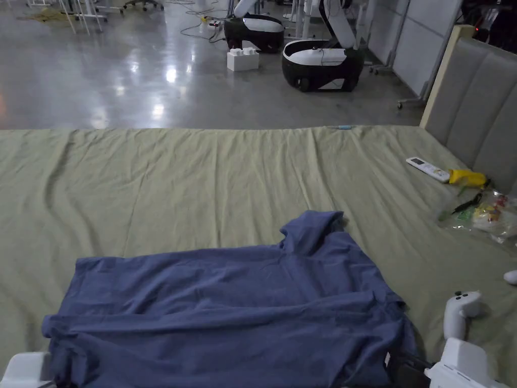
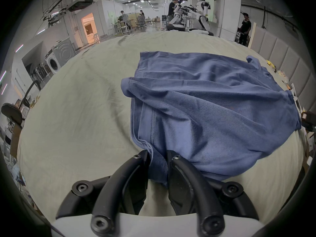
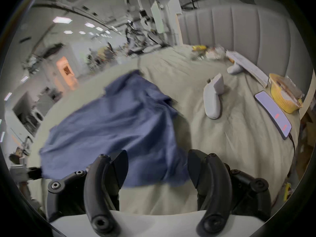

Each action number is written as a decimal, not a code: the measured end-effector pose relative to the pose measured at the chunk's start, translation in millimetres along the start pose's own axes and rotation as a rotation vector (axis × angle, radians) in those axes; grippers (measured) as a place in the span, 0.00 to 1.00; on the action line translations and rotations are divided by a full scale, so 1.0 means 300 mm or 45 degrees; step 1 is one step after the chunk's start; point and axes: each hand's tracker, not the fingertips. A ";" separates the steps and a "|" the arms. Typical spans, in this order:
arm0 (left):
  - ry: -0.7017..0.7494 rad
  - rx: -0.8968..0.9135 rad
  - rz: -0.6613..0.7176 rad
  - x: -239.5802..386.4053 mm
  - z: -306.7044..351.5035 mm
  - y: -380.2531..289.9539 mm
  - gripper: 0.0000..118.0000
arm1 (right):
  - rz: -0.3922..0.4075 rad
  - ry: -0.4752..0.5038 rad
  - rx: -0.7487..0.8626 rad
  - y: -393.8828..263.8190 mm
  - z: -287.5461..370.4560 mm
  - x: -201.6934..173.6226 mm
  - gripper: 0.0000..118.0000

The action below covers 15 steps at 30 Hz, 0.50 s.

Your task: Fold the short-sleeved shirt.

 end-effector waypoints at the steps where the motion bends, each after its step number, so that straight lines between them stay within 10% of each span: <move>1: 0.004 0.010 -0.006 0.000 0.001 -0.004 0.17 | 0.026 -0.046 -0.059 0.004 -0.066 0.001 0.58; 6: 0.004 0.033 -0.018 0.044 0.043 0.009 0.17 | 0.170 -0.069 -0.054 -0.020 -0.083 -0.055 0.13; 9: -0.029 0.003 0.033 -0.027 -0.005 -0.005 0.08 | 0.305 -0.116 -0.035 -0.017 -0.037 -0.100 0.11; 15: -0.222 0.298 0.325 -0.105 0.315 -0.017 0.08 | 0.150 -0.166 0.126 0.013 0.138 -0.076 0.11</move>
